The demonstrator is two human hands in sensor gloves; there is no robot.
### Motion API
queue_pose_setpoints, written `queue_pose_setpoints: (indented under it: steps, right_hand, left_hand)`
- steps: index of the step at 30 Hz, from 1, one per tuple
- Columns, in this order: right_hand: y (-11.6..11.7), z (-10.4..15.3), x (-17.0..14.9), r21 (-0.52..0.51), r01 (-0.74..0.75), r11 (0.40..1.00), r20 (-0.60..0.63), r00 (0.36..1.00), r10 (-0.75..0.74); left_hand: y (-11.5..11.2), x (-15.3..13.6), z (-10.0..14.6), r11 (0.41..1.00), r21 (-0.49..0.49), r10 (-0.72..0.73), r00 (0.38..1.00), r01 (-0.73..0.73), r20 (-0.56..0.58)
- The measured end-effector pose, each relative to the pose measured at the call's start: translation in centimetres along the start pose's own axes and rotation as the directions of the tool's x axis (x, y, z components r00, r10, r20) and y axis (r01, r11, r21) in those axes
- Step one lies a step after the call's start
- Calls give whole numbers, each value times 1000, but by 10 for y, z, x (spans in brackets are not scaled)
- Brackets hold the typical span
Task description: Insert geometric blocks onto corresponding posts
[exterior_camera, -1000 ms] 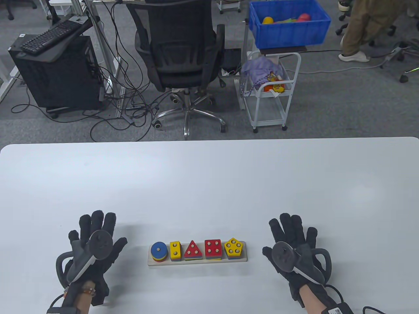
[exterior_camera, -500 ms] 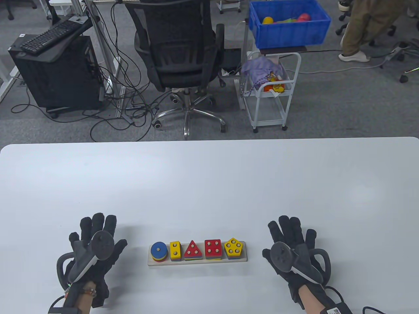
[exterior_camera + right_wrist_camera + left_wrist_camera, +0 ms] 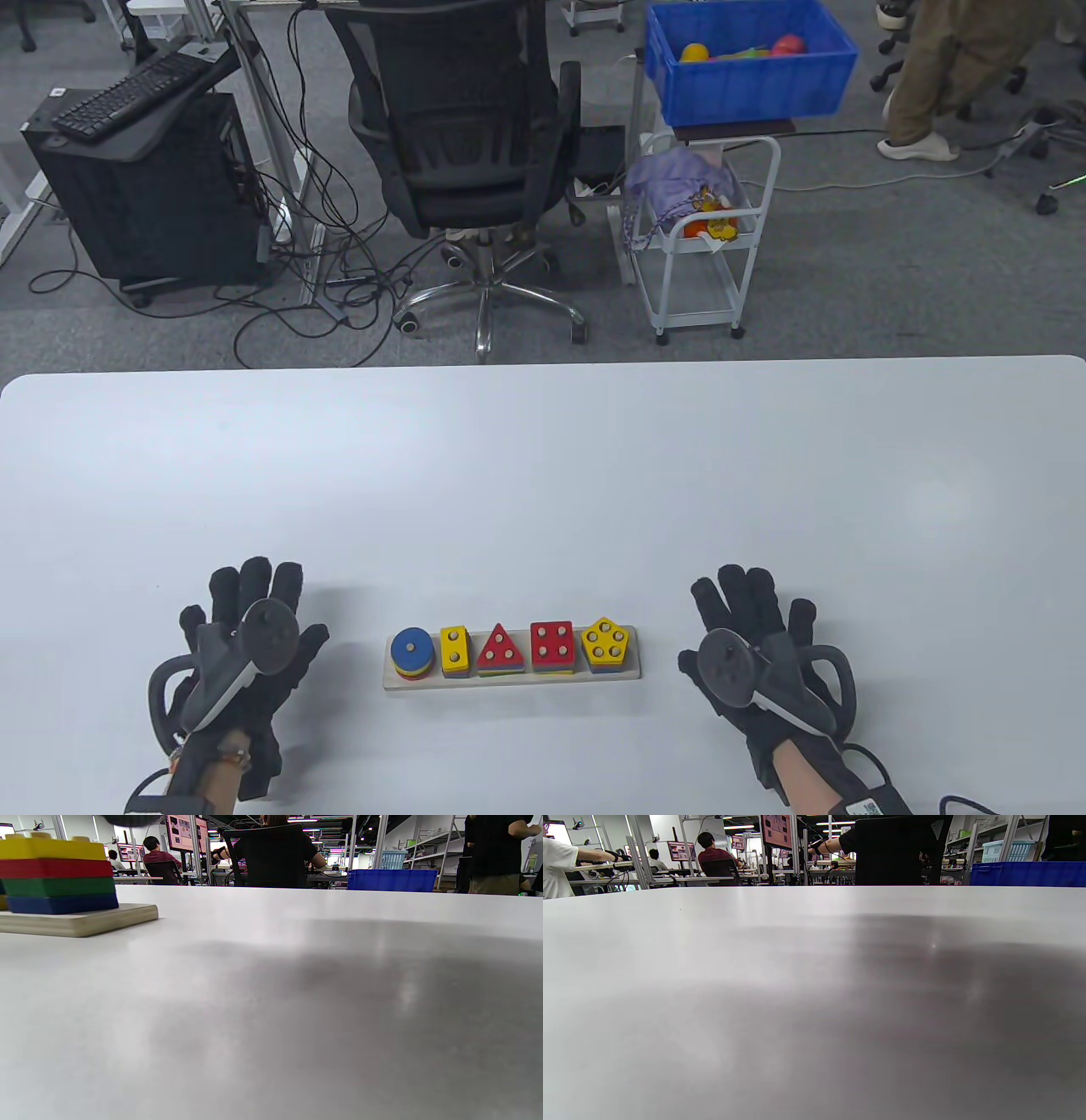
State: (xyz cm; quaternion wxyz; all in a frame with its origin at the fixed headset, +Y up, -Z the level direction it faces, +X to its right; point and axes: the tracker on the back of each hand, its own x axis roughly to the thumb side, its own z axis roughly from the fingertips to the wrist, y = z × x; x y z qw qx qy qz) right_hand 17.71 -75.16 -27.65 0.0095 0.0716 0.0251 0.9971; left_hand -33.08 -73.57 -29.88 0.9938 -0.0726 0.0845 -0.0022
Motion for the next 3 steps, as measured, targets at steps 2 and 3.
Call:
queue_pose_setpoints:
  steps: [2, 3]
  right_hand:
    - [0, 1, 1, 1, -3, 1000, 4, 1000, 3]
    - [-1, 1, 2, 1, -3, 1000, 5, 1000, 3]
  left_hand:
    - [0, 0, 0, 1000, -4, -5, 1000, 5, -3]
    - [0, 0, 1, 1000, -6, -5, 1000, 5, -4]
